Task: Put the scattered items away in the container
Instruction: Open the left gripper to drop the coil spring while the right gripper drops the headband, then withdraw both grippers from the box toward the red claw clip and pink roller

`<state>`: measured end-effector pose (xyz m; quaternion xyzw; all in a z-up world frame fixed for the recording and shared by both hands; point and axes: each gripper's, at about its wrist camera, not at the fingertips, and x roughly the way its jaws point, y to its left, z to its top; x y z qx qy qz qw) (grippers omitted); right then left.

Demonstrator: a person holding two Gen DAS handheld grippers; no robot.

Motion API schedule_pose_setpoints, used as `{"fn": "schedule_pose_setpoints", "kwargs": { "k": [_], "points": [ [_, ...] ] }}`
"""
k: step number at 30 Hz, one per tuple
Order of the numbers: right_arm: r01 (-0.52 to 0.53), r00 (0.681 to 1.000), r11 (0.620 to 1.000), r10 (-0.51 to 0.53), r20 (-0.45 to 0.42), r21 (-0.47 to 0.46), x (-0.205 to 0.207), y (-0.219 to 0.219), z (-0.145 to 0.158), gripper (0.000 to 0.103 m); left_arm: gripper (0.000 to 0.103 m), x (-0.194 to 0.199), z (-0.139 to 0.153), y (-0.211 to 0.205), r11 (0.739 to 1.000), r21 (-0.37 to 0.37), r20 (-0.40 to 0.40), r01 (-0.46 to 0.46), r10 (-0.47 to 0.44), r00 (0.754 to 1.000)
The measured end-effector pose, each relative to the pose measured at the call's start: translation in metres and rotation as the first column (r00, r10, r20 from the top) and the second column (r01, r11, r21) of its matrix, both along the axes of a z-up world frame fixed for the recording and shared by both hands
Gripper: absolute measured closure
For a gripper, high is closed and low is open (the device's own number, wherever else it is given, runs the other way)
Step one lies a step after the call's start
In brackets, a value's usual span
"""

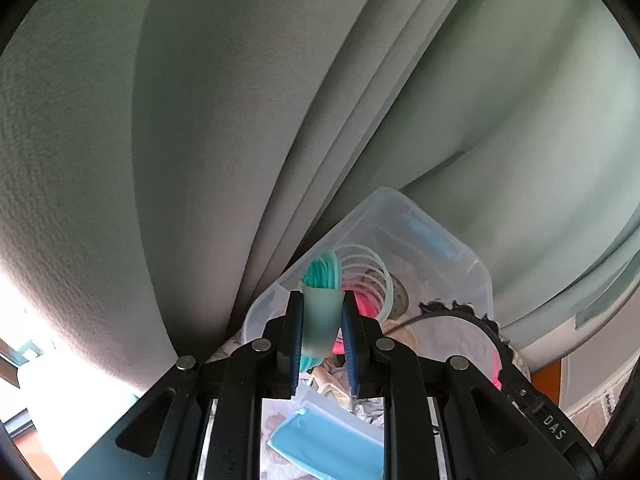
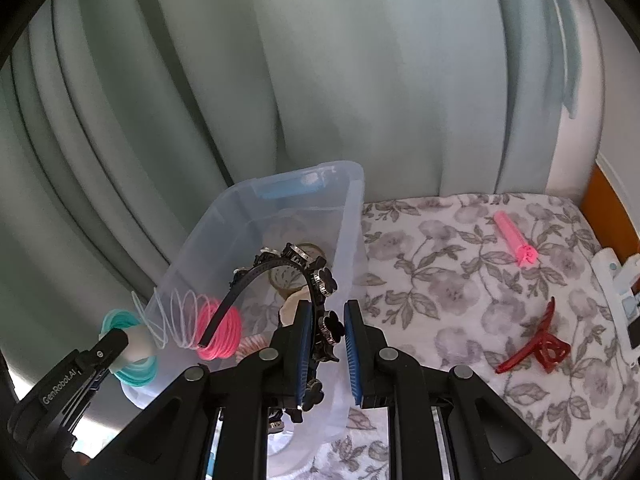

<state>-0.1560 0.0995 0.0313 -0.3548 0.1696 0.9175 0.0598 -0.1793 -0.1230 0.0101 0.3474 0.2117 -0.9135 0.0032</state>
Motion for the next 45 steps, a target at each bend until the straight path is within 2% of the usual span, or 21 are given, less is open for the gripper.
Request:
{"fn": "schedule_pose_setpoints", "kwargs": {
  "k": [11, 13, 22, 28, 30, 35, 37, 45],
  "points": [
    [-0.045, 0.999, 0.999, 0.045, 0.012, 0.014, -0.008, -0.011, -0.005, 0.084, 0.083, -0.013, -0.007, 0.004, 1.000, 0.004, 0.038, 0.011, -0.012, 0.999],
    [-0.051, 0.999, 0.999, 0.051, 0.011, 0.007, -0.008, -0.011, -0.005, 0.084, 0.083, -0.024, -0.017, 0.012, 1.000, 0.008, 0.043, 0.011, -0.011, 0.999],
    [-0.073, 0.997, 0.997, 0.074, 0.008, -0.008, -0.007, -0.011, -0.004, 0.082, 0.082, -0.026, -0.009, 0.021, 0.999, 0.003, 0.019, 0.038, -0.038, 0.999],
    [-0.052, 0.999, 0.998, 0.052, -0.001, -0.018, 0.003, -0.006, 0.004, 0.082, 0.072, -0.015, 0.001, 0.024, 0.998, -0.013, 0.015, 0.065, -0.065, 0.998],
    [-0.045, 0.999, 0.999, 0.045, 0.002, -0.023, 0.008, -0.003, 0.005, 0.082, 0.061, -0.012, 0.004, 0.027, 0.997, -0.018, 0.015, 0.075, -0.075, 0.997],
    [-0.034, 0.999, 0.999, 0.034, -0.005, -0.034, 0.021, 0.004, 0.011, 0.082, 0.048, 0.001, 0.018, 0.036, 0.994, -0.051, 0.001, 0.099, -0.099, 0.995],
    [-0.026, 1.000, 0.999, 0.026, -0.016, -0.042, 0.029, 0.009, 0.016, 0.082, 0.045, 0.006, 0.024, 0.043, 0.991, -0.072, -0.002, 0.110, -0.111, 0.994],
    [-0.016, 0.997, 0.996, 0.009, -0.083, -0.084, 0.062, 0.034, 0.034, 0.058, 0.041, 0.044, 0.057, 0.061, 0.977, -0.153, -0.040, 0.147, -0.155, 0.987]
  ]
}}
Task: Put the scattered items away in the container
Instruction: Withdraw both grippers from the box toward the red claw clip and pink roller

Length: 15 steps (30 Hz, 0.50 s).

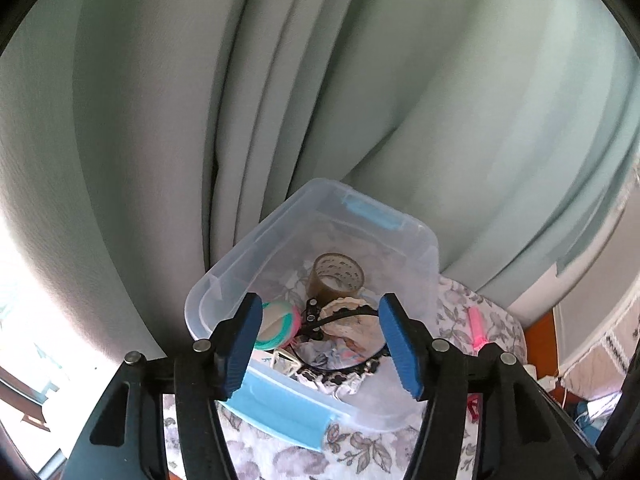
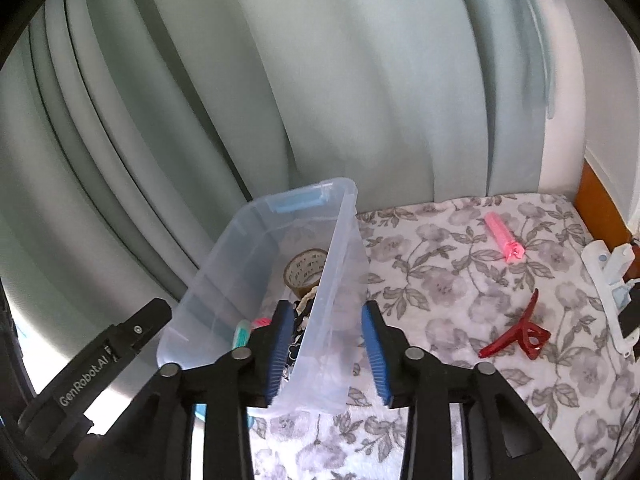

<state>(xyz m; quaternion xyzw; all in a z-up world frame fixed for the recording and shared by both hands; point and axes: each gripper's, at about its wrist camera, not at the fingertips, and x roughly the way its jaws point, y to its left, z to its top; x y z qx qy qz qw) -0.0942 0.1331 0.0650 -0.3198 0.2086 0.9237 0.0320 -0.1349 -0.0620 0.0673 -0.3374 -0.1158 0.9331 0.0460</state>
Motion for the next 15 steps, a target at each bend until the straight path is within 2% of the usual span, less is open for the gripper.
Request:
{"fn": "schedule_pose_setpoints", "kwargs": {
  "k": [8, 15],
  "points": [
    [0.012, 0.997, 0.999, -0.015, -0.078, -0.030, 0.037, 0.019, 0.021, 0.042, 0.040, 0.033, 0.027, 0.033, 0.996, -0.075, -0.055, 0.050, -0.054, 0.997],
    [0.022, 0.990, 0.998, -0.030, -0.139, -0.059, 0.065, 0.035, 0.034, 0.038, 0.036, 0.069, 0.054, 0.048, 0.989, -0.128, -0.110, 0.073, -0.088, 0.990]
  ]
}}
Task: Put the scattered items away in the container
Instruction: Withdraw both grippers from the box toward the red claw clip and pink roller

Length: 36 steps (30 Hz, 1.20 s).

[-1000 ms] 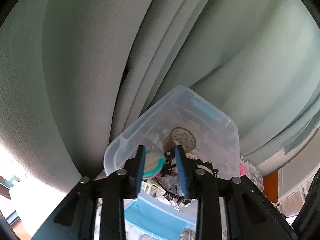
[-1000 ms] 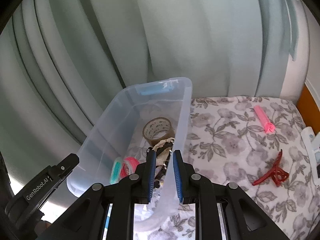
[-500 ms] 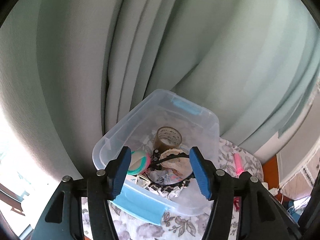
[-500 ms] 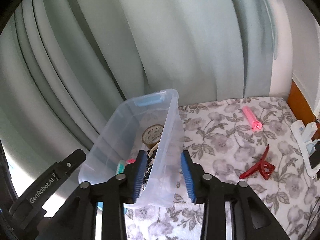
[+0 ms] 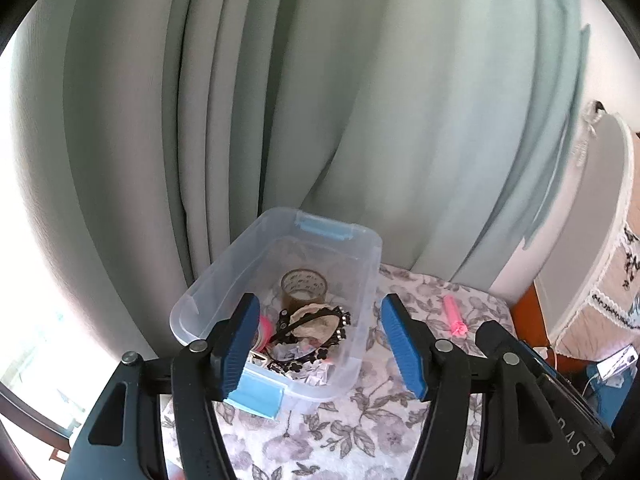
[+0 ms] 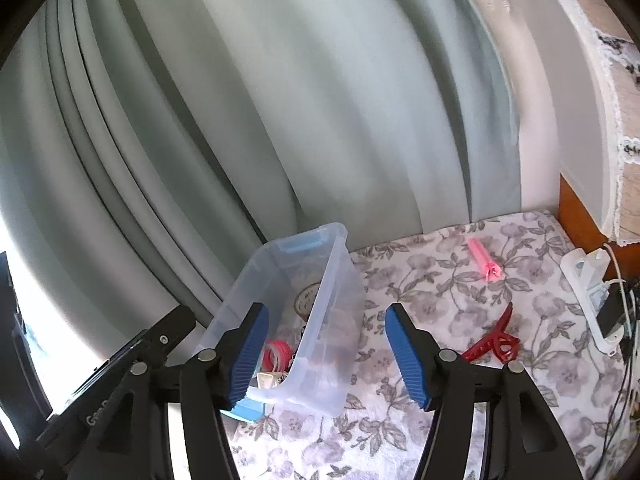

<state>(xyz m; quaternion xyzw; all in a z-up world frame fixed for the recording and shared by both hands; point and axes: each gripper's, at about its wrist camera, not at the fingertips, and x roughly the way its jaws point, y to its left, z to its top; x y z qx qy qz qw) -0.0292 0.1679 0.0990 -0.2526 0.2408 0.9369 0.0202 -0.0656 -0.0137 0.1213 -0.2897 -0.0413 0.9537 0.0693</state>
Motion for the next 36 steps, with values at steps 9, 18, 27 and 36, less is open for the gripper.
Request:
{"fn": "schedule_pose_setpoints", "kwargs": {
  "k": [9, 18, 27, 36],
  "points": [
    [0.037, 0.998, 0.999, -0.038, -0.044, -0.005, 0.029, 0.022, 0.004, 0.036, 0.035, 0.024, 0.014, 0.023, 0.998, -0.046, -0.031, 0.030, -0.032, 0.999],
    [0.097, 0.994, 0.995, -0.098, -0.052, -0.010, 0.053, 0.049, 0.000, 0.036, 0.035, 0.036, 0.014, 0.057, 0.993, -0.078, -0.022, 0.086, -0.088, 0.996],
    [0.174, 0.985, 0.984, -0.175, -0.011, -0.049, 0.071, 0.088, -0.019, 0.035, 0.035, 0.038, -0.009, 0.100, 0.974, -0.141, 0.031, 0.177, -0.175, 0.984],
    [0.216, 0.974, 0.975, -0.213, 0.073, -0.042, 0.061, 0.111, -0.053, 0.032, 0.035, 0.024, -0.043, 0.121, 0.960, -0.159, 0.110, 0.230, -0.215, 0.970]
  ]
}}
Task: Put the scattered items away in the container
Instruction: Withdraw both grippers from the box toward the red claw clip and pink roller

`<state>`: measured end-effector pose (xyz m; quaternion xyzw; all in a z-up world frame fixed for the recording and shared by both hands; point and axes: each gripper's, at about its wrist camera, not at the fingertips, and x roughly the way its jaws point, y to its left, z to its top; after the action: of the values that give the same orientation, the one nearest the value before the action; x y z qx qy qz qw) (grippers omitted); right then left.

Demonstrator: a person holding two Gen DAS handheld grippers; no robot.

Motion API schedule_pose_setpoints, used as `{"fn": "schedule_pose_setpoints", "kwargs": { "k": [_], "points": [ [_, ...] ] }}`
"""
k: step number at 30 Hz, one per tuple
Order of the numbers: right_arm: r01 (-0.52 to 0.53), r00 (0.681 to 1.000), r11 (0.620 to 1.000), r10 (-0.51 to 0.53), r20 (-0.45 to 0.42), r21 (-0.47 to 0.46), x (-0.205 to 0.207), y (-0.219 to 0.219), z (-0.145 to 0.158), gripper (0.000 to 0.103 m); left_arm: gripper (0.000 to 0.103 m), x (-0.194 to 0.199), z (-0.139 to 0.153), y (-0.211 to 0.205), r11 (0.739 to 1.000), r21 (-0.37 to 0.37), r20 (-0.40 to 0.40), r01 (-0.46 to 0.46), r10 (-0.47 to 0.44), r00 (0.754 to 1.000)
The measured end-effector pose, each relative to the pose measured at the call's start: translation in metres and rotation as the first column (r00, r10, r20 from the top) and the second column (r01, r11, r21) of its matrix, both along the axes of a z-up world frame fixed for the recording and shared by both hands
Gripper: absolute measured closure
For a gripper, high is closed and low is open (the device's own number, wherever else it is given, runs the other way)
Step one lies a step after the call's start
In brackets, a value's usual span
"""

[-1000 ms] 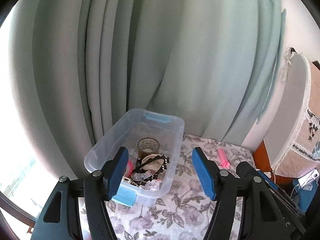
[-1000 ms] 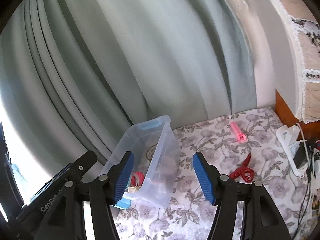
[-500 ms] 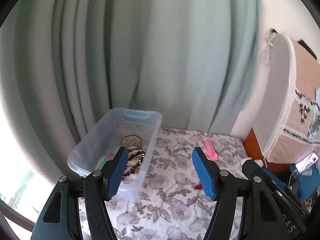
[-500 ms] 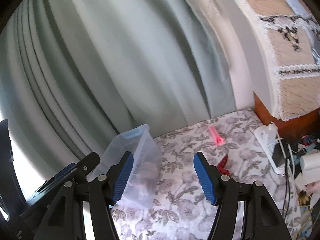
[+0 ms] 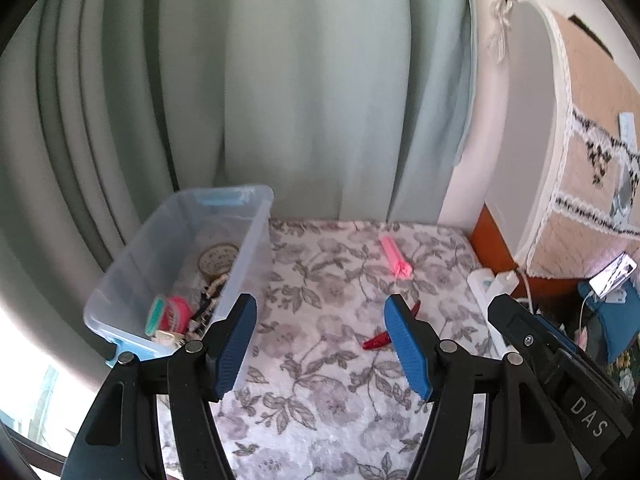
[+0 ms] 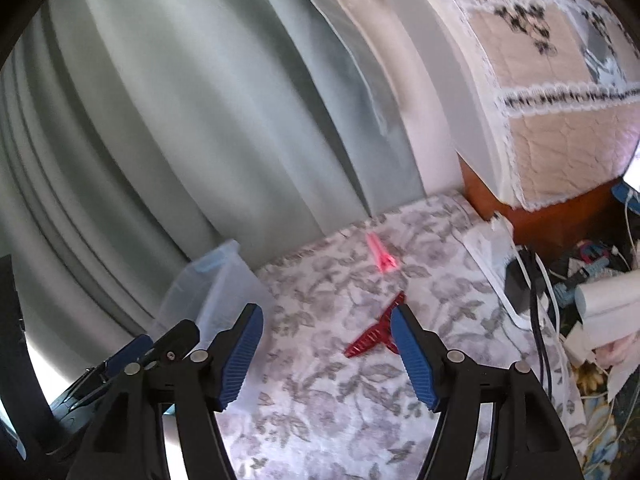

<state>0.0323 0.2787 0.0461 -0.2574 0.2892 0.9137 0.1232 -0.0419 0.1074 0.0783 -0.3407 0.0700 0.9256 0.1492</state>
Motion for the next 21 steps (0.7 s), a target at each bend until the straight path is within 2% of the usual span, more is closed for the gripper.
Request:
{"fn": "schedule_pose_setpoints", "kwargs": {
  "k": [12, 21],
  "points": [
    [0.030, 0.979, 0.996, -0.013, 0.205, -0.082, -0.038, 0.028, -0.084, 0.032, 0.035, -0.038, -0.081, 0.026, 0.996, -0.080, 0.166, 0.047, -0.033, 0.986],
    [0.080, 0.961, 0.990, -0.046, 0.271, -0.113, -0.057, 0.046, -0.125, 0.032, 0.035, -0.068, -0.137, 0.043, 0.988, -0.080, 0.245, 0.133, -0.110, 0.963]
  ]
}}
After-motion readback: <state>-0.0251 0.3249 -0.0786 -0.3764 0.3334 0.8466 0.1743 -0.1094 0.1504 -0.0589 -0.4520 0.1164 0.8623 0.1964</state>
